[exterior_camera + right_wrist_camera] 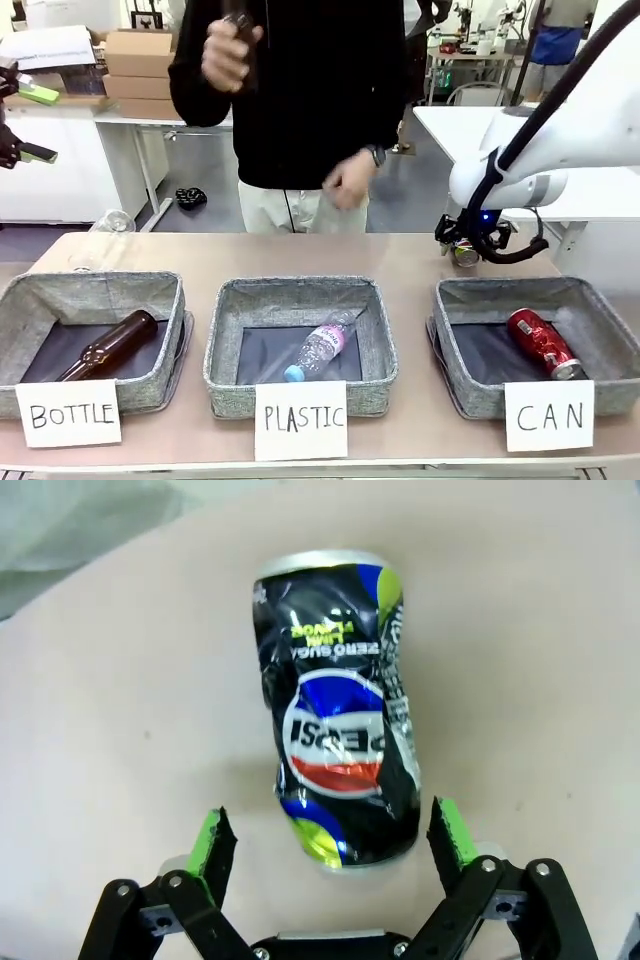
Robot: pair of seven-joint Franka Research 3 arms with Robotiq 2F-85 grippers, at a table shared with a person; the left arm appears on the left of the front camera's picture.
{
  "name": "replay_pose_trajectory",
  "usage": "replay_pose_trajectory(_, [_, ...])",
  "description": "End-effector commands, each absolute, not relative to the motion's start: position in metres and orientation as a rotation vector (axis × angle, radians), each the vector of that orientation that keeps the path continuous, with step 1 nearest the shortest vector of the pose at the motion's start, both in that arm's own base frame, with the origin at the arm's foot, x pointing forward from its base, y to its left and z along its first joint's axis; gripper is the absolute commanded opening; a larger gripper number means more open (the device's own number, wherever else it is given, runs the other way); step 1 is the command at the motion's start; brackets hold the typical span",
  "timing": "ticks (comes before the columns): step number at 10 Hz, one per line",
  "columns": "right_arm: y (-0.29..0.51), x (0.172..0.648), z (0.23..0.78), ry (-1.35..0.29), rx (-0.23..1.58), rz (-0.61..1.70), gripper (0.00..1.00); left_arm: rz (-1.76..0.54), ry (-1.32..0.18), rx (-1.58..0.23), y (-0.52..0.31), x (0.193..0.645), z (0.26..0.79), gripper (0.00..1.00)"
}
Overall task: Sort the can waste into the basket.
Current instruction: Pick up the can waste from the table and place it in the right Fabric basket.
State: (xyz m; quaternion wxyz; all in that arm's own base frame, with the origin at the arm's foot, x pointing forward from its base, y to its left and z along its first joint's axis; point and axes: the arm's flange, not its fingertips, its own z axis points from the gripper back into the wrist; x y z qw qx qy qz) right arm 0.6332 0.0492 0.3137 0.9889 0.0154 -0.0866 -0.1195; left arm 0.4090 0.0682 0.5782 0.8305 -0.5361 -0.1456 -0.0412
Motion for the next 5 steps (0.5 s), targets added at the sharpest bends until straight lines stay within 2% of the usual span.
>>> replay_pose_trajectory(1, [0.0555,0.6429,0.3061,-0.225,-0.006,-0.311,1.0,-0.086,-0.302,-1.134,0.0676,0.4063,0.5803,0.98])
replay_pose_trajectory(5, [0.056,0.6416,0.3014,-0.224,-0.008,-0.303,1.0,-0.086,-0.302,-1.134,0.0676,0.4063,0.5803,0.98])
